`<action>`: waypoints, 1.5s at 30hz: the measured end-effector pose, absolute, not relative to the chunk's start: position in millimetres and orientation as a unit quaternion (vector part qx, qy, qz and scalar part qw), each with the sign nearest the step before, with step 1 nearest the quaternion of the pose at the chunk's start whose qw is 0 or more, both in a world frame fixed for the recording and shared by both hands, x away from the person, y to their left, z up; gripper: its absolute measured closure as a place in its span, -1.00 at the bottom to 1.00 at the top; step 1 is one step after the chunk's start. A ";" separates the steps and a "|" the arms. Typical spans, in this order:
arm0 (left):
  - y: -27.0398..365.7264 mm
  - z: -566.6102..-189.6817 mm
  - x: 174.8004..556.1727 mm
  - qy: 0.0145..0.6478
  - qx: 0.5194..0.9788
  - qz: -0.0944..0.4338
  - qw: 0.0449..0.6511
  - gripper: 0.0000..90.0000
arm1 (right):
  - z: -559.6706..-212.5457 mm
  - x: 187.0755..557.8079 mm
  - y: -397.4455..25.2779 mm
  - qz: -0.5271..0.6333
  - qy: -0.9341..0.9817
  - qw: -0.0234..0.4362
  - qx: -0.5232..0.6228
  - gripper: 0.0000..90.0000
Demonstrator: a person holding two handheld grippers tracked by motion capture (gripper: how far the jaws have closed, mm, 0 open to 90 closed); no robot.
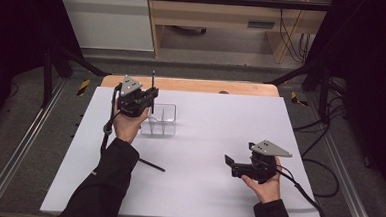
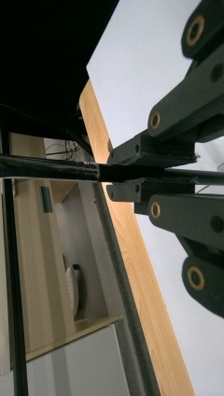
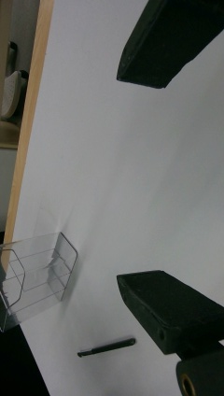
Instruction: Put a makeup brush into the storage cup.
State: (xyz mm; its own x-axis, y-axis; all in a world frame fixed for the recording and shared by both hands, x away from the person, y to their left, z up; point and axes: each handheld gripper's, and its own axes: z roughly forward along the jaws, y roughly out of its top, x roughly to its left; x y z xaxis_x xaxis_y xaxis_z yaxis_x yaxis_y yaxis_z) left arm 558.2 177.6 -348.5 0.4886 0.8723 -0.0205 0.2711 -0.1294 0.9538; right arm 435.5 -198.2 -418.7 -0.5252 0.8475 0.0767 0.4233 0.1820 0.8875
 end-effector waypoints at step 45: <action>198.4 -393.6 531.0 0.442 0.696 0.275 0.494 0.37 | -418.8 435.6 -198.8 0.464 0.737 0.234 0.433 -0.90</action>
